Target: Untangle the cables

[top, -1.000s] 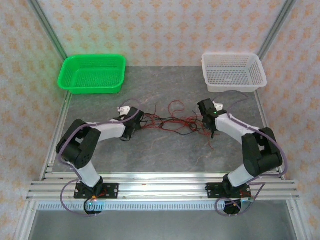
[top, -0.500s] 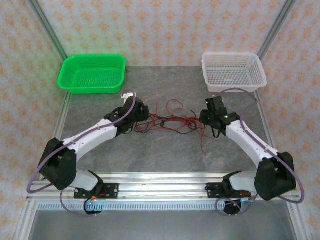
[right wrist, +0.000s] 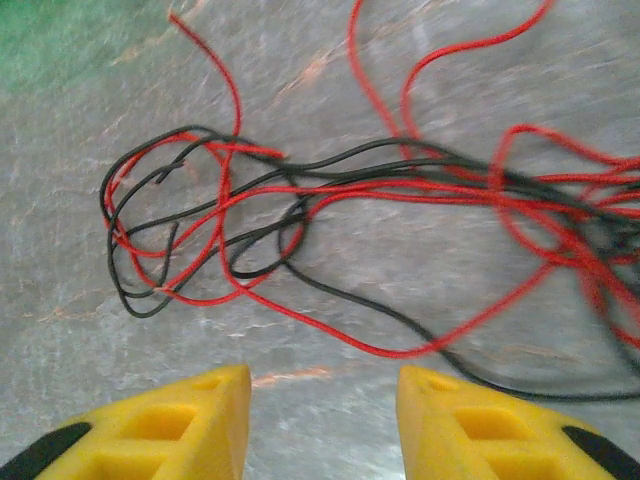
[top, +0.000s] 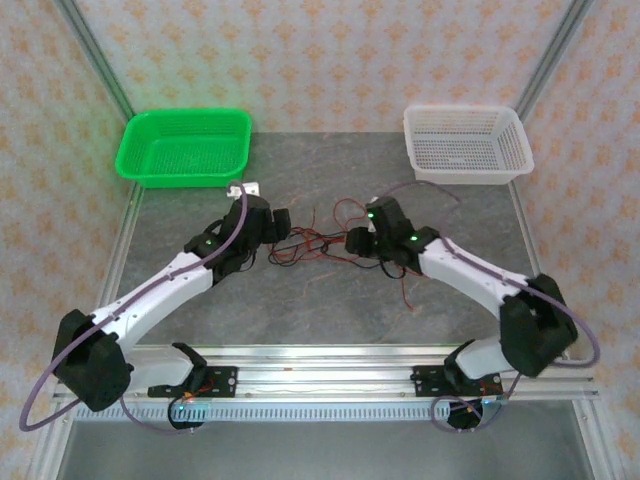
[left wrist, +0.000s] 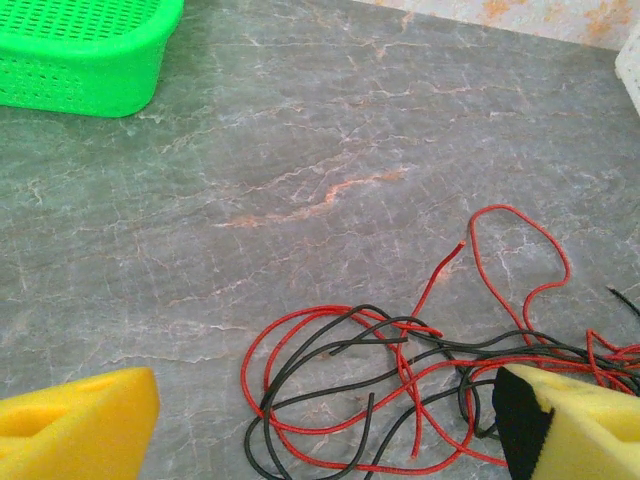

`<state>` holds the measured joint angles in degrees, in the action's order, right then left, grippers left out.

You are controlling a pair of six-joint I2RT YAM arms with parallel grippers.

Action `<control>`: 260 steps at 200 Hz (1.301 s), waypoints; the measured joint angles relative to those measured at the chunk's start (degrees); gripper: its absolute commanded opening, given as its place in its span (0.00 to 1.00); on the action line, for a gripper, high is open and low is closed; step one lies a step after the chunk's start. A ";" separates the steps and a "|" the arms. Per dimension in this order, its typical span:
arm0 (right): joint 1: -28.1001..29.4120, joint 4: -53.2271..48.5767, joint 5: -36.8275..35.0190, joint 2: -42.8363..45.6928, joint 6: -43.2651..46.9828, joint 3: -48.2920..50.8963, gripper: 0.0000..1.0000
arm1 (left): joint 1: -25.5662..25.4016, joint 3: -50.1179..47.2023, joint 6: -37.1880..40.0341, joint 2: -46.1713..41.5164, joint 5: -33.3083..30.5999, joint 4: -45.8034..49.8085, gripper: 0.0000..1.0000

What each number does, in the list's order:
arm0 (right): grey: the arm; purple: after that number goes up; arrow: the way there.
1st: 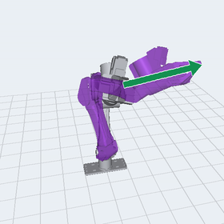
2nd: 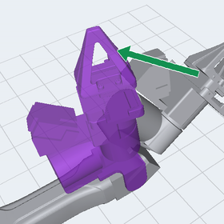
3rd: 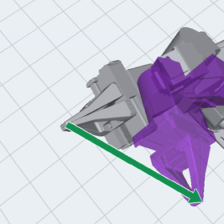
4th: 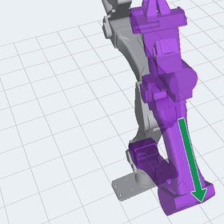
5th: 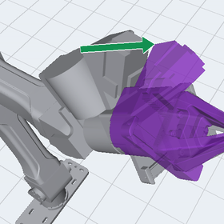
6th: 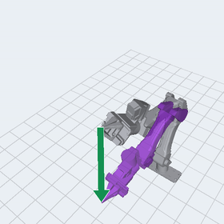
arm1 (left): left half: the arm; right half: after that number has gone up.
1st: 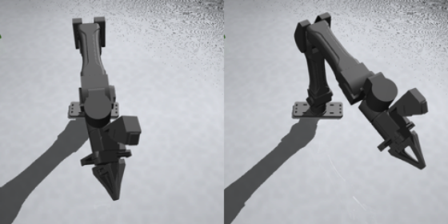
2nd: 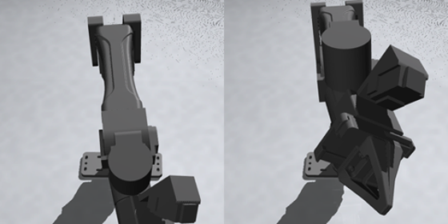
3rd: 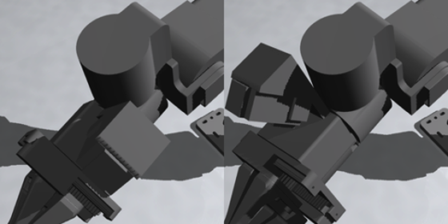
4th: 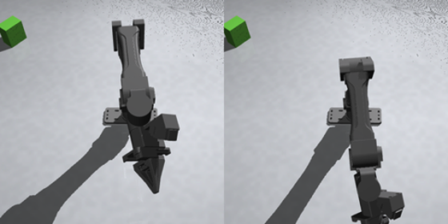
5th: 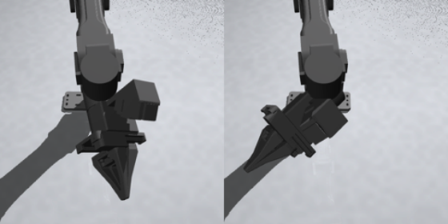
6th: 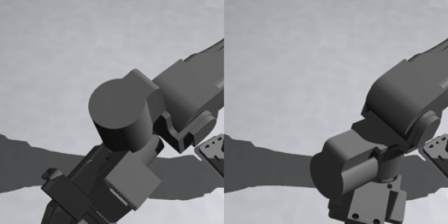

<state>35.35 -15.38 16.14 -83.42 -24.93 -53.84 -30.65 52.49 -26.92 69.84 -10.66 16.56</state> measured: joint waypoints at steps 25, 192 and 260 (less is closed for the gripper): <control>3.26 2.60 0.20 -7.98 -2.32 -4.07 0.44 | 0.00 -0.66 -0.02 -1.40 -0.02 0.15 0.89; 8.00 -0.04 -8.50 -26.97 -4.00 -18.75 0.00 | 0.00 -4.33 -0.15 -4.24 -0.02 0.59 0.89; 8.92 -5.01 -9.94 -20.20 -2.01 -21.81 0.00 | 0.00 -10.23 -0.48 -4.24 2.05 -3.19 0.88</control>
<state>44.27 -20.38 6.20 -103.61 -26.94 -75.66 -30.65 42.26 -27.40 65.60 -8.60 13.37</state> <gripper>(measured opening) 0.050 0.886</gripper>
